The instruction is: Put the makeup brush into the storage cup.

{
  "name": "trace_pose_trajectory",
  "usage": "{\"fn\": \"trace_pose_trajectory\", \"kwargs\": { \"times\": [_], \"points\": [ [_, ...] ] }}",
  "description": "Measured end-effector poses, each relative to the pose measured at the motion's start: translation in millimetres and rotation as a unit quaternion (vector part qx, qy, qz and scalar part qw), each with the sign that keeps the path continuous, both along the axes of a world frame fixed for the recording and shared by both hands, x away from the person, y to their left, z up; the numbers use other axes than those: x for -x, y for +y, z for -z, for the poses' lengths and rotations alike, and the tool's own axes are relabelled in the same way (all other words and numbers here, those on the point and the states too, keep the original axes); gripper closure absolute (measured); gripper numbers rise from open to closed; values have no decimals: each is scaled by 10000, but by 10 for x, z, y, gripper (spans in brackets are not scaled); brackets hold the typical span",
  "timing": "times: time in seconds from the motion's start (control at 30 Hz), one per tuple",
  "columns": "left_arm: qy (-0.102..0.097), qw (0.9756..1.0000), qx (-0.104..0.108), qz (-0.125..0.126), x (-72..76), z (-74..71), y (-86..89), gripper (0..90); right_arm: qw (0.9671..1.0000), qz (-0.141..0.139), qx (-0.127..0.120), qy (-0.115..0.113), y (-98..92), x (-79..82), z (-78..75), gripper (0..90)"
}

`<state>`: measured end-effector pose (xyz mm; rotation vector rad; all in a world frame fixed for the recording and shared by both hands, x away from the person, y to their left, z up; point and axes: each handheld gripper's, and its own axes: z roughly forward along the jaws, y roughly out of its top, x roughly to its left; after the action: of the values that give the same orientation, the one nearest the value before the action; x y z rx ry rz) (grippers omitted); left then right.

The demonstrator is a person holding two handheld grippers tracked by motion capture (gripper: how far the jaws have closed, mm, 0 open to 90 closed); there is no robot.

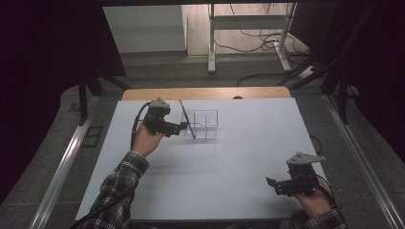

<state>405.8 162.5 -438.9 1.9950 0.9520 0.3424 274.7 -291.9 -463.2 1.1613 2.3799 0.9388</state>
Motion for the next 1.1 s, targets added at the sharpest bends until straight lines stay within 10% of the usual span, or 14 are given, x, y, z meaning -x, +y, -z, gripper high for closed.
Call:
{"fn": "trace_pose_trajectory", "kwargs": {
  "times": [1.1],
  "points": [
    [-45,9998,-38,174,273,15,59,3,10000,4,19,6,6,-3,-1,14]
  ]
}}
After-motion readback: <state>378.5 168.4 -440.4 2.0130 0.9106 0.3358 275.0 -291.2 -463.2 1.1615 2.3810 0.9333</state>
